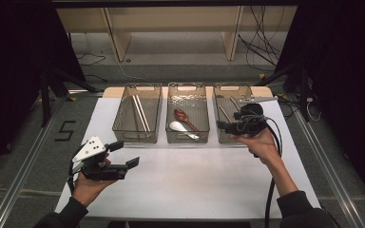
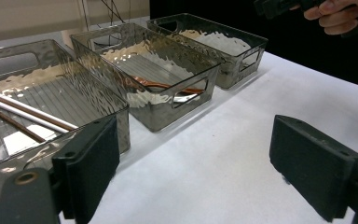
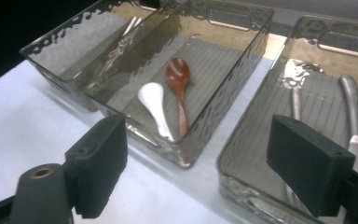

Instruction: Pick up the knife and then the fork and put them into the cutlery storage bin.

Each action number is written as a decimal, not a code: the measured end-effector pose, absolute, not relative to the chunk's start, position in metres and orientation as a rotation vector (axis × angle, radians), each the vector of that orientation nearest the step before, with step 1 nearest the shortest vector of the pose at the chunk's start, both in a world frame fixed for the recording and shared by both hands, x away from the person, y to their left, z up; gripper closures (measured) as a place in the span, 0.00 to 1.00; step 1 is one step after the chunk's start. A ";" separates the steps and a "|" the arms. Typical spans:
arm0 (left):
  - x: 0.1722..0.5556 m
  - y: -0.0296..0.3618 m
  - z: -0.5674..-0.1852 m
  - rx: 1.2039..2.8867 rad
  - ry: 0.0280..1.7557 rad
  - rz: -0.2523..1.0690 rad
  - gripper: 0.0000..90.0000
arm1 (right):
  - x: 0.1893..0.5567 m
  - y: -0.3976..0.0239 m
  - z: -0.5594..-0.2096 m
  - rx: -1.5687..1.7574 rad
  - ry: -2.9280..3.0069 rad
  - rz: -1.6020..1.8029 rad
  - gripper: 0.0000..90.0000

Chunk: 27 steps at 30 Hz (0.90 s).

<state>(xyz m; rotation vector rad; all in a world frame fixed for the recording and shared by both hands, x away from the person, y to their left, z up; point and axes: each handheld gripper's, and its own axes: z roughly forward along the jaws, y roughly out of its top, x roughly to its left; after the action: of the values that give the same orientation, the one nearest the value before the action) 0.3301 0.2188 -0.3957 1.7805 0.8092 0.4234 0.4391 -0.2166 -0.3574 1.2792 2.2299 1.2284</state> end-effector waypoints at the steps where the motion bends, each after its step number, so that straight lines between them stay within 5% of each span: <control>1: 0.330 0.219 -0.396 1.781 0.809 0.425 0.17 | 0.437 -0.217 -0.358 1.286 2.228 1.241 0.22; 27: 0.332 0.216 -0.399 1.806 0.809 0.403 0.17 | 0.375 -0.205 -0.384 1.158 2.196 1.400 0.19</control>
<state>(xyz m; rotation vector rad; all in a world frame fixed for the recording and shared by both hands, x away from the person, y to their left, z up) 0.3319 0.2164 -0.3988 1.8064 0.8094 0.4035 0.3753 -0.2048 -0.3840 1.1580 2.1963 1.3996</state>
